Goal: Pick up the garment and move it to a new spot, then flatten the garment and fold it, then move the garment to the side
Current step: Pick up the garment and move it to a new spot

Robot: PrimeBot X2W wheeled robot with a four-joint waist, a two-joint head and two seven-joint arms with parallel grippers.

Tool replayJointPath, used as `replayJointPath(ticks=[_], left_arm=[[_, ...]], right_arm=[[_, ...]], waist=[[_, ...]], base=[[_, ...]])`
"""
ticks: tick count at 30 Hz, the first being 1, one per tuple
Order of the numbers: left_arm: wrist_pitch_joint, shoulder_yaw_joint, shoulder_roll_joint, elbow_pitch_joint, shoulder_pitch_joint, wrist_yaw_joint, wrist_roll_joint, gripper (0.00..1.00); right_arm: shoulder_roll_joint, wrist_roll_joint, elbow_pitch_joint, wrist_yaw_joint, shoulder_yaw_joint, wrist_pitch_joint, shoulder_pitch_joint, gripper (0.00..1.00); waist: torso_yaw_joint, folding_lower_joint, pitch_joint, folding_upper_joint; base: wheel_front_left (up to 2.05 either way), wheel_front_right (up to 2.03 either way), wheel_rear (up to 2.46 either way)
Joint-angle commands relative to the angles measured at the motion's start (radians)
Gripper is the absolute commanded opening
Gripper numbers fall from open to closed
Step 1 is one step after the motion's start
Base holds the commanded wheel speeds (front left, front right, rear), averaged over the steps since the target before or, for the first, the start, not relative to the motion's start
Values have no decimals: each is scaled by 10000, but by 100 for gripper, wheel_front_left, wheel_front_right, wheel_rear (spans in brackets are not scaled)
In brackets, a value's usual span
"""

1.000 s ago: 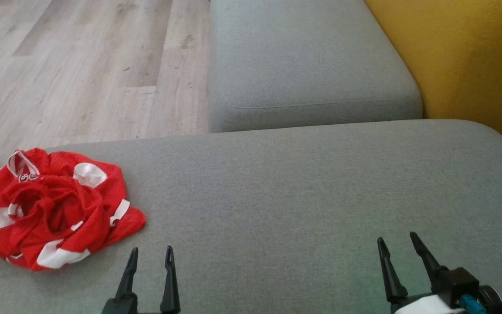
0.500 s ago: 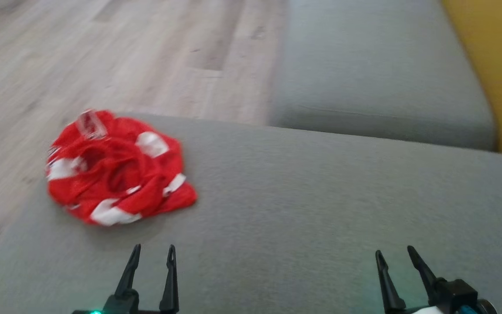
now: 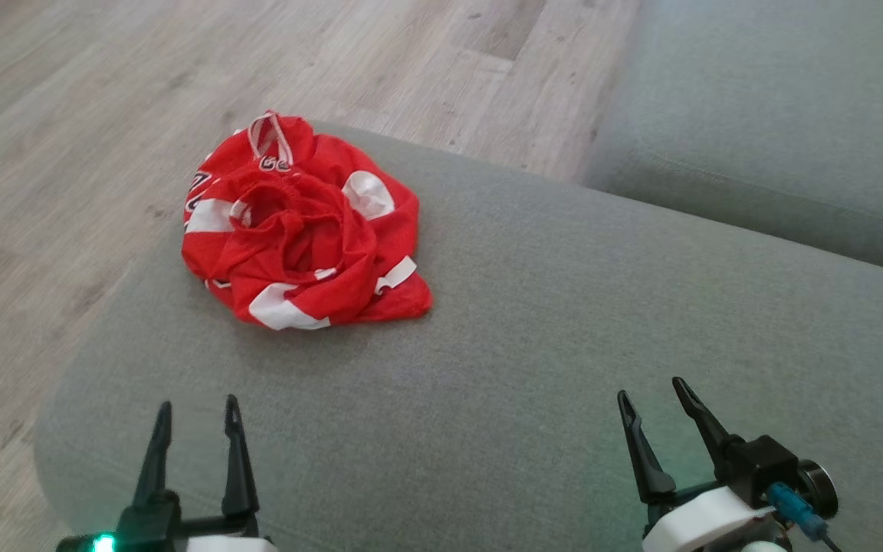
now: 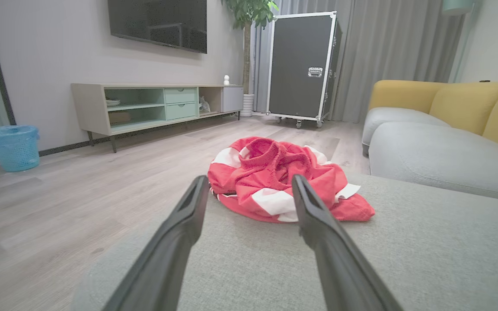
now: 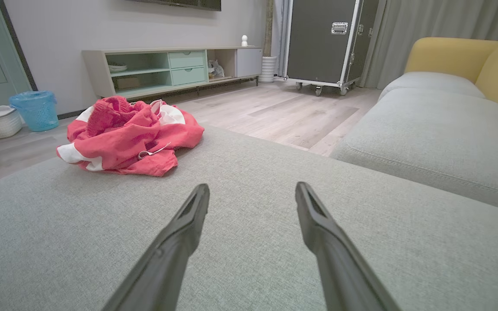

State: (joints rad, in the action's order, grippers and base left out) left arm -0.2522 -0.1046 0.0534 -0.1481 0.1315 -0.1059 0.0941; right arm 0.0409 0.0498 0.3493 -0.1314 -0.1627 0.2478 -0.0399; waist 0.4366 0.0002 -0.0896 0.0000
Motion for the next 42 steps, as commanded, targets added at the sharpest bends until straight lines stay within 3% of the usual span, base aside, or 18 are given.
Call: replayJointPath(ticks=[1, 7, 12, 19, 24, 30, 35, 39, 40, 41, 42], left_arm=[[-95, 380, -25, 422, -346, -74, -122, 100], [-95, 750, 147, 769, -942, -101, -532, 100], [-95, 586, 545, 609, -2155, 297, -815, 100], [-95, 337, 800, -217, -4674, 478, -1085, 100], [92, 417, 886, -2574, -7053, 485, -1028, 100], [1974, 768, 1202, -5580, -9619, 59, -973, 100], [3768, 778, 1692, -7705, -10714, 163, -992, 100], [4207, 836, 1907, -8643, -11010, 342, -833, 100], [4161, 832, 1944, -8777, -11060, 356, -816, 73], [4013, 830, 1970, -8840, -11122, 328, -806, 0], [3826, 830, 1989, -8877, -11185, 295, -794, 0]], right_arm=[[142, -46, -250, 7, -249, 139, 459, 100], [432, -112, -401, 7, -174, 139, 225, 100], [754, -296, -727, 7, 166, 139, -272, 100], [1912, -412, -1301, 7, 128, 139, 114, 100], [2794, -266, -1645, 7, 122, 139, 616, 100], [3653, -83, -2043, 7, 94, 139, 1038, 100], [4071, 64, -2282, 7, 62, 139, 1339, 100], [4171, 116, -2356, 7, 130, 139, 1426, 100], [4178, 122, -2366, 7, 152, 139, 1432, 100], [4177, 124, -2371, 7, 175, 139, 1436, 100], [4162, 120, -2366, 7, 195, 139, 1441, 100]], waist=[[128, -2, 134, 0], [286, -2, 291, 0], [422, -2, 504, 0], [-137, -2, 2093, 0], [-620, -2, 3130, 0], [-1165, -2, 4275, 0], [-1589, -2, 5019, 0], [-1735, -2, 5313, 0], [-1744, -2, 5346, 0], [-1748, -2, 5368, 0], [-1746, -2, 5370, 0]], base=[[0, 0, 0], [0, 0, 0], [0, 0, 0], [0, 0, 0], [0, 0, 0], [0, 0, 0], [0, 0, 0], [0, 0, 0], [0, 0, 0], [0, 0, 0], [0, 0, 0]])
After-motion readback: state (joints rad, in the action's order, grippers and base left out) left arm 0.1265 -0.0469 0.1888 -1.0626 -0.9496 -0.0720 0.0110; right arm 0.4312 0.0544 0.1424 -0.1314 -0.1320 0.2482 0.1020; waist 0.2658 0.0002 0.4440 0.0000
